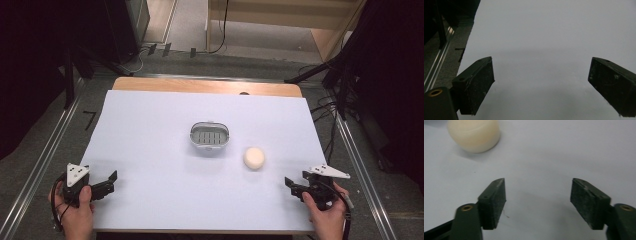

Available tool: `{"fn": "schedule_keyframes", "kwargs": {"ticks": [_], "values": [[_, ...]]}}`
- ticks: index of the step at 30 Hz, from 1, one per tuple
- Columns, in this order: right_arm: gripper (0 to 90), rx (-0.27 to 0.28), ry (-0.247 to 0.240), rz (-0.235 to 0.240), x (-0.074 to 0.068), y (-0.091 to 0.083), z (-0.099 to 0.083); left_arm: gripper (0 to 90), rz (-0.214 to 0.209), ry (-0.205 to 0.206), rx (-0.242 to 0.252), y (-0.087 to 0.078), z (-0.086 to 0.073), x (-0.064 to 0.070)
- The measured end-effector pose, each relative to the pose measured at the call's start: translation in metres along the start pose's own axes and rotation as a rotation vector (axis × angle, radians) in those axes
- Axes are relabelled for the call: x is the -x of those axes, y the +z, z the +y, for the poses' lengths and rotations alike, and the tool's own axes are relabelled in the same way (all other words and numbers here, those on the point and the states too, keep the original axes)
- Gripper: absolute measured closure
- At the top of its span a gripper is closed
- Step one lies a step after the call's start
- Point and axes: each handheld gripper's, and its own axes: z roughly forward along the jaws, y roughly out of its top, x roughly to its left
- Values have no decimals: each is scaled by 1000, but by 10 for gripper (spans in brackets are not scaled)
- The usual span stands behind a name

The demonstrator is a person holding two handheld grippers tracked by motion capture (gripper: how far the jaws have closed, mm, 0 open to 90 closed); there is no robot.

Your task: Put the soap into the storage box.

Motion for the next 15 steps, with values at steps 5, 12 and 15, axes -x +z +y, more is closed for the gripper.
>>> {"fn": "schedule_keyframes", "kwargs": {"ticks": [5, 12, 15], "values": [[299, -31, -62, -24, -15, 6, 7, 73, -8, -9, 13, -1, -1, -1], [209, -82, -91, 24, -32, 16, 22, 73, -14, 14, 12, -2, -1, 1], [196, -99, -83, 37, -34, 18, 24, 73, -12, 22, 11, -2, -1, 1]]}}
